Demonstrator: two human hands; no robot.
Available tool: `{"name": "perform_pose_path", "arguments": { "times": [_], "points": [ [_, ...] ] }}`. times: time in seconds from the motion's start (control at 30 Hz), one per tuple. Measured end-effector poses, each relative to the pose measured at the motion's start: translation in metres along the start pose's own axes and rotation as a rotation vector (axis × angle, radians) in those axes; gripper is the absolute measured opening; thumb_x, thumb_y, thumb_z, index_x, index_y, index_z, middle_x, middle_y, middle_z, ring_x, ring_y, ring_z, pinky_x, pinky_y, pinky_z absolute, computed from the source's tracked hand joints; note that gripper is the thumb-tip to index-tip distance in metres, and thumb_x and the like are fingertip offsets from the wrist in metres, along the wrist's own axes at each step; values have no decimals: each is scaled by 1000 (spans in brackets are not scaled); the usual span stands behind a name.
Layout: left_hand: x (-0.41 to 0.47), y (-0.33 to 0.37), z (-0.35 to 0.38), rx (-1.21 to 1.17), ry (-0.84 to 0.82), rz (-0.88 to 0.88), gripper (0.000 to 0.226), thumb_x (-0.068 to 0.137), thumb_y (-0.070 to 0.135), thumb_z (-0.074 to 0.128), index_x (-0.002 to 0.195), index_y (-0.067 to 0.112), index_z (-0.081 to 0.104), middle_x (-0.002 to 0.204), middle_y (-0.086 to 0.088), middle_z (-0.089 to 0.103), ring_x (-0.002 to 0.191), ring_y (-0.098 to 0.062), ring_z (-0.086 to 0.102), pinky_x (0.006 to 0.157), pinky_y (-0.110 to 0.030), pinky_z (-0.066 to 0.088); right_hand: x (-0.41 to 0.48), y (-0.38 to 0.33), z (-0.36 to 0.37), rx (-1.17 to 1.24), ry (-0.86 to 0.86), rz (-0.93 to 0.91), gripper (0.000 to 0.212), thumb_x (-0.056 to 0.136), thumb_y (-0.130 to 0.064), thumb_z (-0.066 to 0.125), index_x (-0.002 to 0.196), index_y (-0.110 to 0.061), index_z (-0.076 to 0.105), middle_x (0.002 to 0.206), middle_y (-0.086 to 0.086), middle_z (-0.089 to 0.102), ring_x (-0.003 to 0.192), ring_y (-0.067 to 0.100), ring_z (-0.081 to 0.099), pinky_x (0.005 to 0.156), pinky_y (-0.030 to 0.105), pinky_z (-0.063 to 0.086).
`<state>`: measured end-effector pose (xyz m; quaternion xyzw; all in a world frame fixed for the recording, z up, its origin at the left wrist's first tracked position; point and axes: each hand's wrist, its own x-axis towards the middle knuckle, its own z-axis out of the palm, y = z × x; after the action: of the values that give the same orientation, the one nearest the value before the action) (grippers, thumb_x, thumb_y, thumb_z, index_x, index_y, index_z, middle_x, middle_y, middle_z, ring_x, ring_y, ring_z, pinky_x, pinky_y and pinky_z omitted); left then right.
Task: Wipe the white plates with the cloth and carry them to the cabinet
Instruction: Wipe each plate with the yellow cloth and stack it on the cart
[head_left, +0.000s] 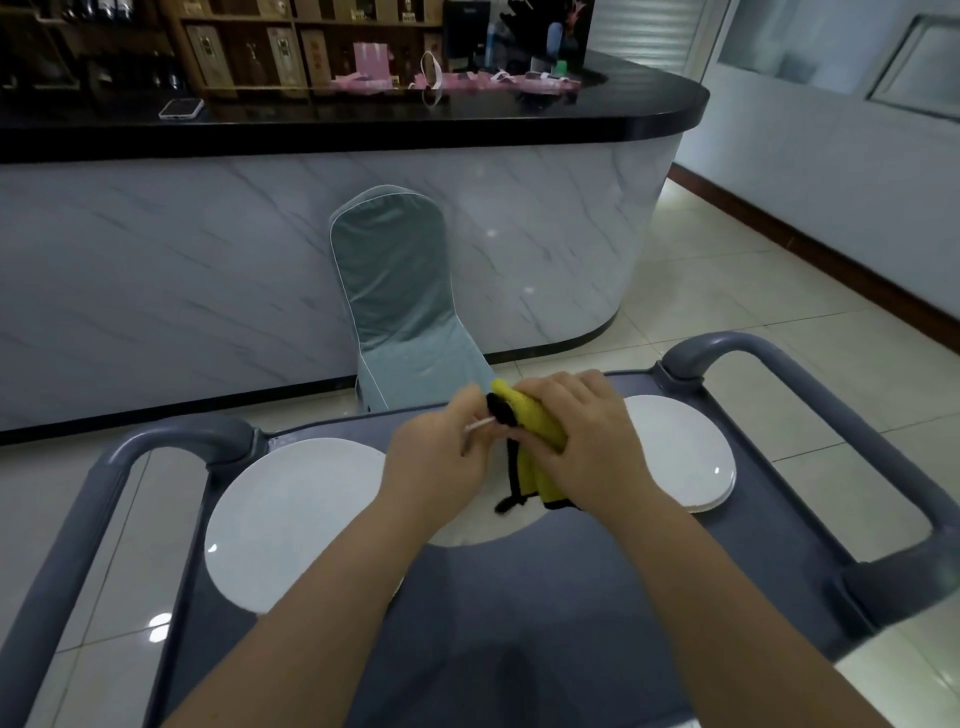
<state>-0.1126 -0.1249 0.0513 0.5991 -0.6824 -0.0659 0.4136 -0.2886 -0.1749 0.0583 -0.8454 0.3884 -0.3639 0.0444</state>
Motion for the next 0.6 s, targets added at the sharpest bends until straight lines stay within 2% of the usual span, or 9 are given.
{"name": "perform_pose_path", "arguments": {
  "times": [0.07, 0.13, 0.2, 0.27, 0.33, 0.4, 0.5, 0.57, 0.6],
  "points": [
    [0, -4, -2, -39, 6, -67, 18, 91, 31, 63, 80, 28, 50, 53, 6, 45, 54, -15, 49, 46, -26, 30, -4, 5, -7, 100, -27, 105, 34, 87, -45, 64, 116, -27, 62, 105, -10, 64, 95, 15, 53, 83, 30, 43],
    [-2, -12, -8, -260, 93, -189, 24, 91, 36, 62, 73, 29, 47, 57, 8, 51, 53, -8, 46, 46, -19, 31, -12, 22, -18, 269, -33, 330, 30, 87, -41, 67, 114, -32, 60, 101, -13, 64, 96, 13, 57, 84, 31, 47],
    [-5, -12, -8, -357, 146, -220, 26, 90, 40, 58, 70, 29, 44, 57, 10, 51, 51, -5, 43, 46, -17, 31, -17, 27, -22, 242, -8, 389, 29, 86, -39, 68, 113, -31, 61, 98, -11, 64, 95, 15, 57, 84, 35, 48],
    [-8, -4, -3, -227, 102, -110, 20, 89, 39, 55, 76, 28, 45, 57, 7, 51, 53, -11, 46, 47, -24, 34, -8, 10, -17, 121, 24, 265, 30, 85, -38, 70, 111, -26, 63, 100, -7, 65, 94, 19, 54, 83, 40, 47],
    [-8, -1, 2, -79, 72, 12, 10, 88, 33, 58, 86, 29, 49, 57, 6, 53, 54, -15, 48, 49, -30, 37, -1, -9, -7, -28, 22, 58, 34, 82, -44, 68, 108, -21, 66, 100, -4, 66, 90, 21, 52, 78, 38, 45],
    [-6, -5, 0, -111, 91, -15, 10, 87, 34, 60, 85, 30, 51, 58, 6, 54, 55, -14, 49, 50, -32, 39, 4, -14, -6, -16, 12, 58, 39, 82, -51, 64, 109, -24, 66, 102, -9, 65, 91, 16, 50, 79, 33, 43],
    [-12, -16, -9, -492, 241, -240, 21, 87, 41, 62, 74, 27, 54, 58, 8, 55, 52, -6, 48, 46, -24, 38, -3, 4, -21, 354, 11, 408, 30, 79, -46, 72, 106, -41, 61, 97, -22, 64, 91, 1, 56, 78, 24, 45],
    [-22, -17, -4, -656, 371, -388, 18, 88, 42, 60, 75, 30, 56, 59, 10, 57, 53, -4, 49, 48, -19, 40, -13, 17, -24, 585, -2, 647, 30, 76, -43, 78, 102, -42, 62, 94, -20, 67, 88, -1, 62, 72, 23, 48],
    [-28, -15, 2, -674, 392, -449, 16, 88, 43, 58, 77, 33, 57, 61, 11, 58, 55, -3, 50, 50, -19, 42, -19, 20, -22, 621, -7, 720, 30, 75, -41, 79, 100, -40, 62, 93, -16, 68, 87, 2, 64, 69, 23, 49]
  ]
}}
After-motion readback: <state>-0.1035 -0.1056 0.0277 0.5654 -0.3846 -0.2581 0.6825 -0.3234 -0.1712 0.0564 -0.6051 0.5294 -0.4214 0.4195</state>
